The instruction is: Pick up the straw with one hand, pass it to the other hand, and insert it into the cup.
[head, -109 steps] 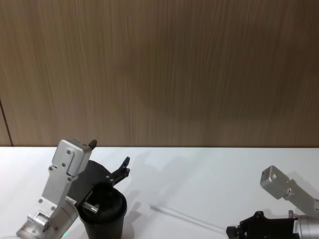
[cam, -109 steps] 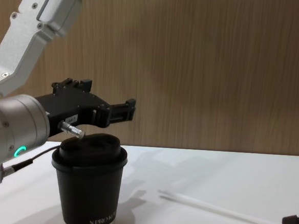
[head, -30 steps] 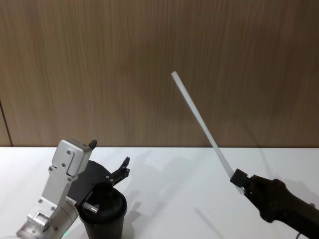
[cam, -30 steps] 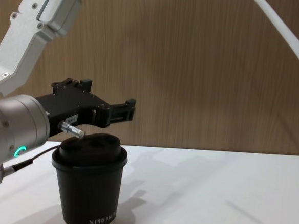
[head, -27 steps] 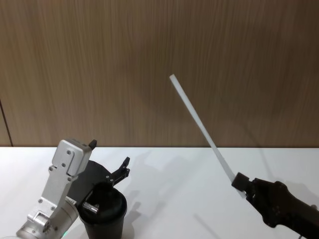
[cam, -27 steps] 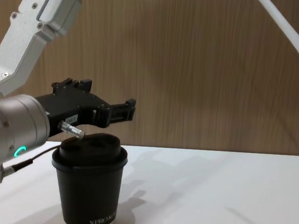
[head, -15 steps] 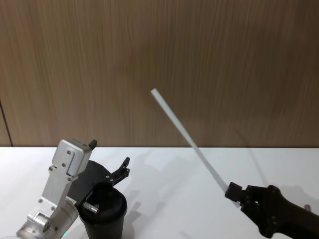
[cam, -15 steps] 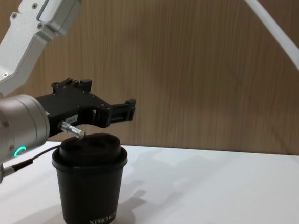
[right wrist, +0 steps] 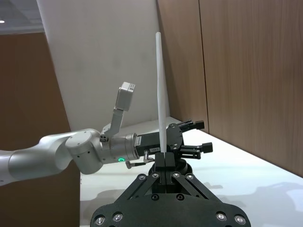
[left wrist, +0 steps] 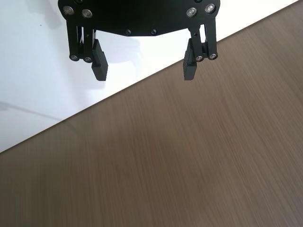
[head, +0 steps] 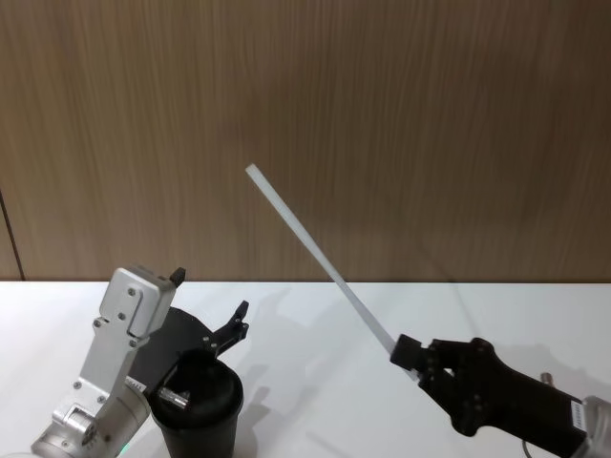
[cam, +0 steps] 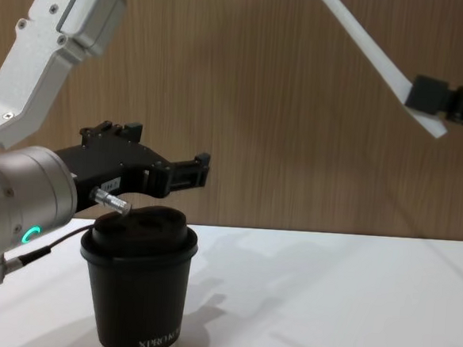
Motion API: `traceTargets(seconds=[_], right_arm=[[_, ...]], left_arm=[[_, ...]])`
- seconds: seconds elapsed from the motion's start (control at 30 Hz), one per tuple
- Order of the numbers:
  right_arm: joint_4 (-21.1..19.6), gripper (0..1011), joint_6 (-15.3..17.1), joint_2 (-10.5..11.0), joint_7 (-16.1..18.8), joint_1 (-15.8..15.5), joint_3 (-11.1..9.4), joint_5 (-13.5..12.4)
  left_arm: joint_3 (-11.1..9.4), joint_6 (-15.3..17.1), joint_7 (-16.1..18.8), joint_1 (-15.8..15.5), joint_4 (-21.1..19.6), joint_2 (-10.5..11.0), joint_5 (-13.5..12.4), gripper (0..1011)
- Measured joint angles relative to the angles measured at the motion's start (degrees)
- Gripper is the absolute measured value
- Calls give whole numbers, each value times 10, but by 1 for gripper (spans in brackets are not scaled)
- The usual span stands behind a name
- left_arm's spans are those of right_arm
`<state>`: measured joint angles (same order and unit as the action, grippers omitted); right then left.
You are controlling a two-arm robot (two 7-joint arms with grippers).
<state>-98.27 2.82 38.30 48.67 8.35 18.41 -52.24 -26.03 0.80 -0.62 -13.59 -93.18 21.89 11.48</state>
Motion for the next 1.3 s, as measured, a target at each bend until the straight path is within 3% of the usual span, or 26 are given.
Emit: traceTargets(seconds=[0.47,0.9,1.3], right_arm=[[15,6,6,-27,-31,34,28,15],[20,6,8,-36,-41,46,38,19],[21,6,8,-39,-45,50,41,20]], left_arm=[[0,0,0,0,0,0,0,1003],[1,0,-2,0,-1,0,1,1003],[19,-12,-42,0,-19,7,34,1003]])
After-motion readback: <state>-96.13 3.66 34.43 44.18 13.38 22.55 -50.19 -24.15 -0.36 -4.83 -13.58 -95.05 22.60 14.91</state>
